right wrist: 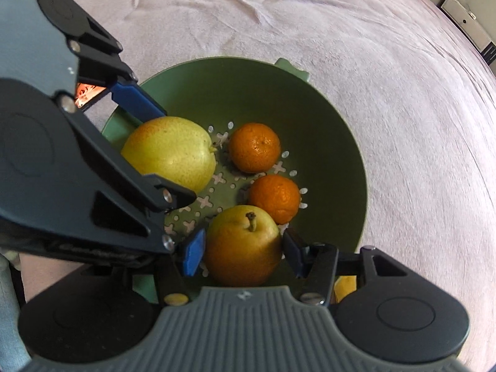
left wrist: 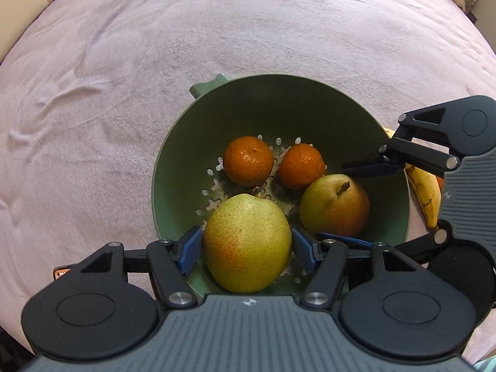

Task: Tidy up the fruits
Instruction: 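Open both tools to release the pears into the colander, then lift both tools away from the colander toward the banana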

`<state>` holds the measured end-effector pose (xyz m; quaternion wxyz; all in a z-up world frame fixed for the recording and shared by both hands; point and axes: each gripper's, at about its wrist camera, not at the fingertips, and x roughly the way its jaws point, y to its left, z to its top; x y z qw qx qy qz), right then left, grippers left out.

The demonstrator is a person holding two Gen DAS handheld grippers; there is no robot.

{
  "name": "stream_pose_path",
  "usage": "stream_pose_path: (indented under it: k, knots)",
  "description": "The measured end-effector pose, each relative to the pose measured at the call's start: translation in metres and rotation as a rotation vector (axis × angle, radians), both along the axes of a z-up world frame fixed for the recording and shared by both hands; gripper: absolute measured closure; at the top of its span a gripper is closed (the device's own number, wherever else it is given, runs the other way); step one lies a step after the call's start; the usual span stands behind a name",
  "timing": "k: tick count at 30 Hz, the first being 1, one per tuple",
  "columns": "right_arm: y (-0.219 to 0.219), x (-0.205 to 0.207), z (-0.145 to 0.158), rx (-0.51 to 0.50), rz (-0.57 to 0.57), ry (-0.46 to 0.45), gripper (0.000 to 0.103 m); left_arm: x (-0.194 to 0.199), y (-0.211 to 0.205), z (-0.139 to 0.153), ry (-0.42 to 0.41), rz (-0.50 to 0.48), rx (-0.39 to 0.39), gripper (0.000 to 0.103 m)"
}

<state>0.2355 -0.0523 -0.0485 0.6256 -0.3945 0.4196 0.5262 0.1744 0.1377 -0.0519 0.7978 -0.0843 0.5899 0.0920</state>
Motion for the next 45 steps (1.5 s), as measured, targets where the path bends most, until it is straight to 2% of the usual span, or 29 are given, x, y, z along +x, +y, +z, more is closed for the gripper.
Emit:
stream_pose_path:
  k: [16, 23, 26, 29, 34, 38, 45]
  knots:
    - [-0.001, -0.01, 0.0, -0.015, 0.041, -0.036, 0.051, 0.008, 0.006, -0.015, 0.042, 0.016, -0.011, 0.031]
    - [-0.003, -0.008, 0.0, -0.016, 0.022, -0.02, 0.051, 0.007, 0.006, -0.013, 0.039, 0.017, -0.019, 0.029]
    - [-0.006, -0.006, -0.001, -0.013, 0.006, -0.007, 0.051, 0.005, 0.004, -0.01, 0.032, 0.008, -0.011, 0.026]
    - [-0.008, -0.001, 0.0, -0.006, -0.027, 0.015, 0.051, 0.001, 0.003, -0.003, -0.003, 0.003, 0.002, 0.015]
    - [-0.01, 0.006, 0.001, 0.012, -0.089, 0.068, 0.053, -0.004, 0.005, 0.008, -0.042, 0.023, 0.025, 0.015]
    - [-0.008, 0.012, 0.005, 0.042, -0.149, 0.139, 0.061, -0.008, 0.009, 0.021, -0.089, 0.05, 0.054, 0.014]
    - [-0.001, 0.012, 0.008, 0.034, -0.175, 0.17, 0.064, -0.007, 0.012, 0.023, -0.092, 0.058, 0.085, 0.014]
